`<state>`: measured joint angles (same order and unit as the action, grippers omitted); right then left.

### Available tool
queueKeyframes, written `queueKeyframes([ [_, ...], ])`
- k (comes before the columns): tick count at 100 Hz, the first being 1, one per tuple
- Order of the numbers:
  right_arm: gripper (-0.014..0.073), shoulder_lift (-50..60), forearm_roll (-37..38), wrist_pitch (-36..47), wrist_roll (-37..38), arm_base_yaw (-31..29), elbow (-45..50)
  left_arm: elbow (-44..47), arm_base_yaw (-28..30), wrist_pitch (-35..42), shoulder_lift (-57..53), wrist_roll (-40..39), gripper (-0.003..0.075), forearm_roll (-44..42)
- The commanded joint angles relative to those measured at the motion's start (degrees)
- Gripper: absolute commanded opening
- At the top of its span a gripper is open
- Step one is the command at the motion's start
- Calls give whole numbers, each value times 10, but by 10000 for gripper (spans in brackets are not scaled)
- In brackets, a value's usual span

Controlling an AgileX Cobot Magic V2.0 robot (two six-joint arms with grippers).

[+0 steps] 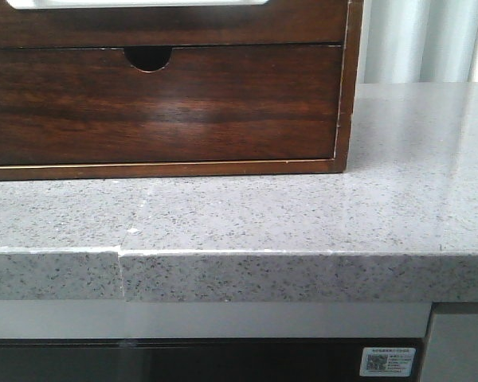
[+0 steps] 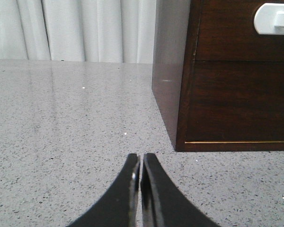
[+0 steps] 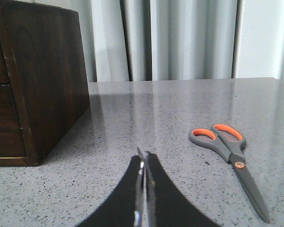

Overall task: Put scissors in drawer with both arms
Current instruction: 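Move the left gripper toward the white drawer handle of the wooden cabinet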

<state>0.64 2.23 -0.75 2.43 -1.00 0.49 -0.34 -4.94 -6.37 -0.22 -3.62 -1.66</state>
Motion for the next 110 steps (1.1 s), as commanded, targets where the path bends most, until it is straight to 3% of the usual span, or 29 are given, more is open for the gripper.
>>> queueKeyframes([
  [1, -69, 11, 6, 41, -1, -4, 11, 22, 1, 42, -18, -3, -20, 5],
  [110, -69, 11, -14, 44, -1, -4, 3, 20, 1, 59, -18, -5, -20, 6],
])
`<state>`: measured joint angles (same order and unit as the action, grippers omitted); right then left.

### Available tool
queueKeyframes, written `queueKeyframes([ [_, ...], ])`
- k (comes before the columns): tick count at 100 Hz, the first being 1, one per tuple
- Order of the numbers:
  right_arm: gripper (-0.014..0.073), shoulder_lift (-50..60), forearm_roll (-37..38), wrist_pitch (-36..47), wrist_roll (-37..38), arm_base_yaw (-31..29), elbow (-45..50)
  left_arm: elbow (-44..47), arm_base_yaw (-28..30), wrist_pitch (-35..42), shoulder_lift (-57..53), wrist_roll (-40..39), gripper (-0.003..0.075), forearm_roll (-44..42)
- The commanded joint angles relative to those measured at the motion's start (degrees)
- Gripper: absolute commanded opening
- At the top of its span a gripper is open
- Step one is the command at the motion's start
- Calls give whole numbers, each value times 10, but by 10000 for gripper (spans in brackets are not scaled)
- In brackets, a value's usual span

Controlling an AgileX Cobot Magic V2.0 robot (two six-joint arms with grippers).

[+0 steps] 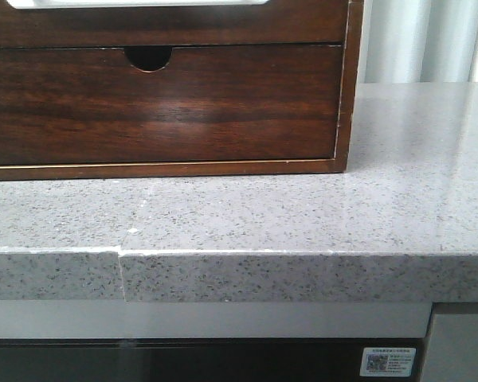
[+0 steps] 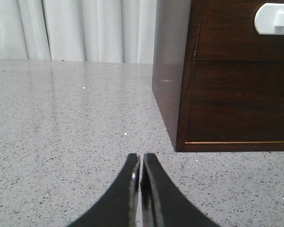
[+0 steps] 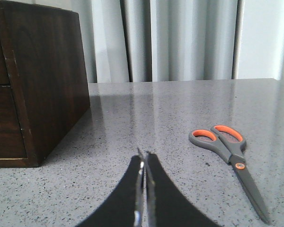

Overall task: Put scissors in drawer with both arms
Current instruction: 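Move the left gripper toward the white drawer handle of the wooden cabinet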

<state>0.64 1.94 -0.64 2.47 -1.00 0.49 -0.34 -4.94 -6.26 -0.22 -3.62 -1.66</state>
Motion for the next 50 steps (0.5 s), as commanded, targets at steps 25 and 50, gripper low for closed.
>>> queueKeyframes([
  [25, -69, 2, -30, -97, -2, -4, -106, -52, 1, 78, -15, -6, -20, 55],
  [50, -69, -77, -19, -199, -3, -4, -223, -179, 1, 27, 54, -6, -20, 42],
])
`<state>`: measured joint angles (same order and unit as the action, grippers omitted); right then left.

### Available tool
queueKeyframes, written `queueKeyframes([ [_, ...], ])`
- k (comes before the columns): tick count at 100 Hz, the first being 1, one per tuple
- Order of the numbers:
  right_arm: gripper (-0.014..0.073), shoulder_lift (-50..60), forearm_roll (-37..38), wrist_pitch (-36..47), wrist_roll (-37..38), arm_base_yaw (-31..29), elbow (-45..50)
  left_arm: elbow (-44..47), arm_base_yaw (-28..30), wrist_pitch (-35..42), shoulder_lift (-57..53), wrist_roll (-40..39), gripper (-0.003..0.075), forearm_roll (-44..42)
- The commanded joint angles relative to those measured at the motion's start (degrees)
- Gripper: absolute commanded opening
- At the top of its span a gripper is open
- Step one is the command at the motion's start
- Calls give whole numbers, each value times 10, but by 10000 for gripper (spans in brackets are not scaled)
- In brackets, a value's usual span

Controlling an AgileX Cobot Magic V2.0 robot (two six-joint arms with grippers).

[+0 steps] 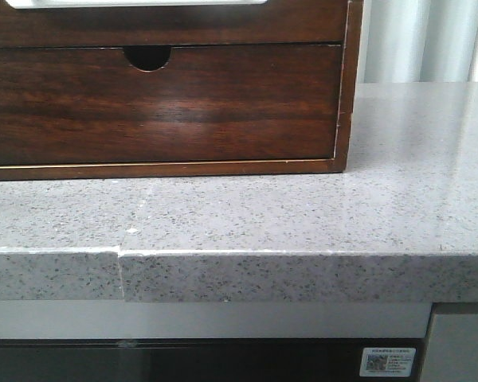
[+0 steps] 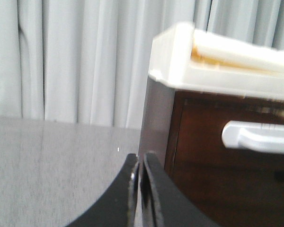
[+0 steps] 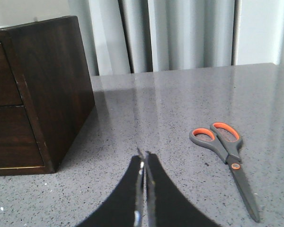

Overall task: Put scissors in drawer with both arms
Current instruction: 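Move the left gripper toward the white drawer handle of the wooden cabinet, then grasp the white drawer handle with the left gripper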

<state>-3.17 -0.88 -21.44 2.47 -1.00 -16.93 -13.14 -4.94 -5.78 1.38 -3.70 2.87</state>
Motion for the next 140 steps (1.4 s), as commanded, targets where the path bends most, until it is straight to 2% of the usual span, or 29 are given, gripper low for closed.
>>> queueKeyframes([
  [1, -69, -45, 12, 7, -3, -4, -54, -54, 1, 19, 41, -5, -20, -3],
  [26, -69, -163, 41, -76, -6, -4, -155, -172, 1, -82, 171, -5, -20, -25],
  [45, -69, -229, 49, -95, -6, -4, -201, -237, 1, -172, 252, -5, -20, -36],
  [61, -69, -244, 49, -73, -6, -4, -201, -240, 1, -174, 274, -5, -20, -43],
  [120, -64, -244, 49, -69, -6, -4, -201, -240, 1, -172, 278, -5, -20, -42],
  [125, -32, -244, 49, -68, -6, -4, -201, -240, 1, -171, 278, -5, -9, -44],
  [129, 27, -244, 50, -68, -6, -4, -201, -240, 1, -171, 279, -5, 23, -45],
  [136, 183, -244, 52, -67, -6, -4, -201, -240, 1, -171, 281, -5, 154, -52],
  [140, 286, -244, 52, -64, -6, -4, -201, -240, 1, -171, 281, -5, 260, -55],
])
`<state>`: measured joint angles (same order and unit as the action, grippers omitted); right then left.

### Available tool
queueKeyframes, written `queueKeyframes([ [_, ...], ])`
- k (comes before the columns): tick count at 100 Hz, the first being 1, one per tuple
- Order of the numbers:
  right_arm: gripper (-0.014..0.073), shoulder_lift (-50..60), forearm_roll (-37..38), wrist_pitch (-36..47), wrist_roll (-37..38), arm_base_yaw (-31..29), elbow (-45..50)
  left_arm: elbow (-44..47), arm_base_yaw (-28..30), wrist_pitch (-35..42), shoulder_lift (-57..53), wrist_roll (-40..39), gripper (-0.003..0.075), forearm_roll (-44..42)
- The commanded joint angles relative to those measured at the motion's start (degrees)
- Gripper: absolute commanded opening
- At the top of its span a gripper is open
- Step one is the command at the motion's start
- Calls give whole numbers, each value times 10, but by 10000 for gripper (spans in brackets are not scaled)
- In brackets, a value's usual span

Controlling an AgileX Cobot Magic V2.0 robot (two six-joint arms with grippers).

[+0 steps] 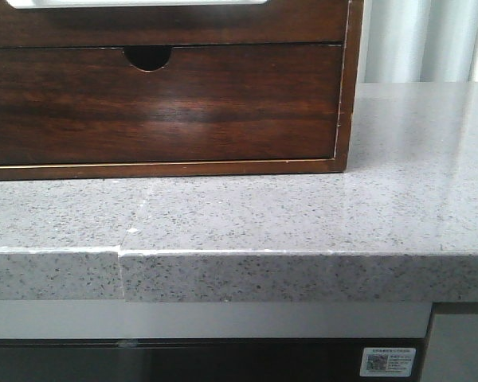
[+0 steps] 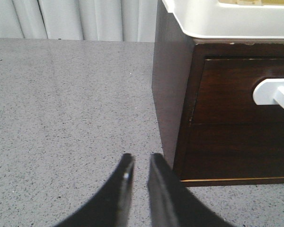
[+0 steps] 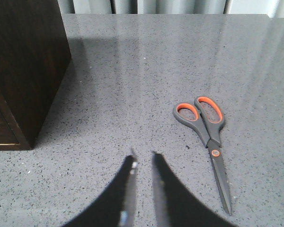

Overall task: Put scissors in drawer with both arms
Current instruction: 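Grasp the white drawer handle with the left gripper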

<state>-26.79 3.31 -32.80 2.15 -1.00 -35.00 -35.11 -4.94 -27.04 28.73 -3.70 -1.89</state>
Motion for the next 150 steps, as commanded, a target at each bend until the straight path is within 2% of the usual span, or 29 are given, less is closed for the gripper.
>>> queueKeyframes([
  [1, 303, -8, 10, 49, -3, -4, -21, -21, 1, 41, 8, -5, 297, -7],
  [8, 447, -8, 10, 47, -3, -4, -21, -21, 1, 43, 8, -5, 453, -7],
  [16, 533, -8, 10, 57, -3, -4, -21, -21, 1, 43, 8, -5, 532, -7],
  [48, 534, -8, 8, 61, -3, -4, -21, -21, 1, 44, 8, -5, 533, 10],
  [59, 534, -8, 8, 63, -3, -4, -21, -21, 1, 65, 8, -5, 533, 11],
  [69, 534, -8, 7, 67, -3, -4, -21, -21, 0, 74, 8, -5, 533, 41],
  [87, 534, -8, 7, 67, -3, -4, -21, -22, -46, 74, 27, -5, 533, 99],
  [114, 534, -8, 3, 67, -3, -4, -21, -22, -92, 89, 93, -5, 533, 417],
  [150, 534, -8, 1, 67, -3, -4, -21, -22, -126, 122, 184, 28, 533, 625],
])
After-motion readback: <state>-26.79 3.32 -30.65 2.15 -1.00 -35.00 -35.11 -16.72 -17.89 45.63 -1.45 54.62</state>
